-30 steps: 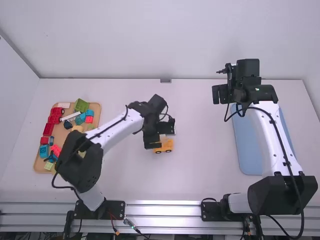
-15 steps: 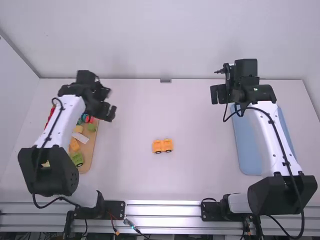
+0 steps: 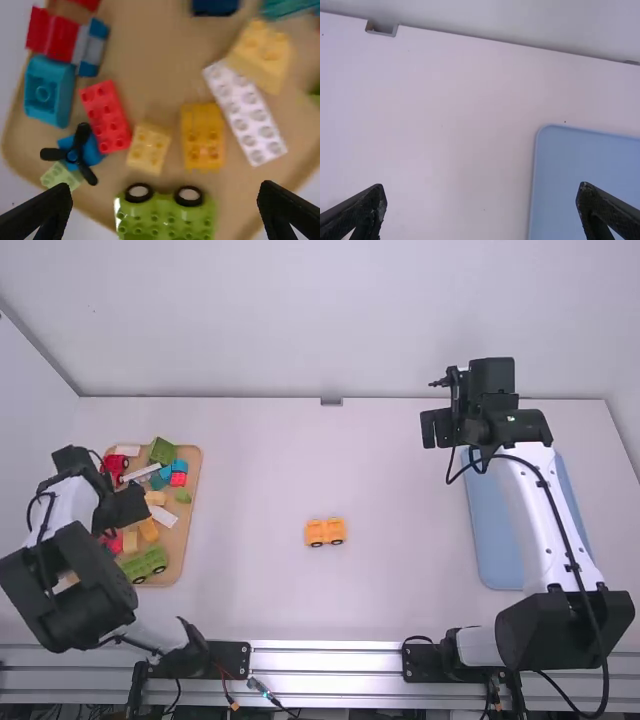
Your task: Assemble lego blocks to make yellow taxi
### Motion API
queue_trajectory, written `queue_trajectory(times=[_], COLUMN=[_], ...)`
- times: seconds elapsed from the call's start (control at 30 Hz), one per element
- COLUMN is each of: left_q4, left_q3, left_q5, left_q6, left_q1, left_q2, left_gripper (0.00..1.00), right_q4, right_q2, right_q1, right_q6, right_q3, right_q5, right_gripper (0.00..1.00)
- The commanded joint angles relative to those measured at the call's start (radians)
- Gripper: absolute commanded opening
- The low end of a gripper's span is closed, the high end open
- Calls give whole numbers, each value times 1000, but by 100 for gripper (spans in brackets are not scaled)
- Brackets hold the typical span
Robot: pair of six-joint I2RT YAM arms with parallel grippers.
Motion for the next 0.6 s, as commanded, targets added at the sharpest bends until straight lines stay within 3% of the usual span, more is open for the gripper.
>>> queue_trajectory(times=[0.0,0.17,0.43,0.57], left_q4=[24,31,73,84], left_q3=[-44,-58,-60,-61], left_q5=[28,236,257,253], left_q6=[49,257,395,394], left_q1=[63,144,140,142], left_q2=[-15,-15,9,29], left_gripper=[99,93,72,74], right_q4=[1,2,2,1], right_q2=[10,10,10,10], right_q1=[2,1,8,21], right_q6=[3,6,13,11], right_q3=[34,34,34,34], right_q5=[-3,-4,-10,-2], right_gripper=[99,99,99,99])
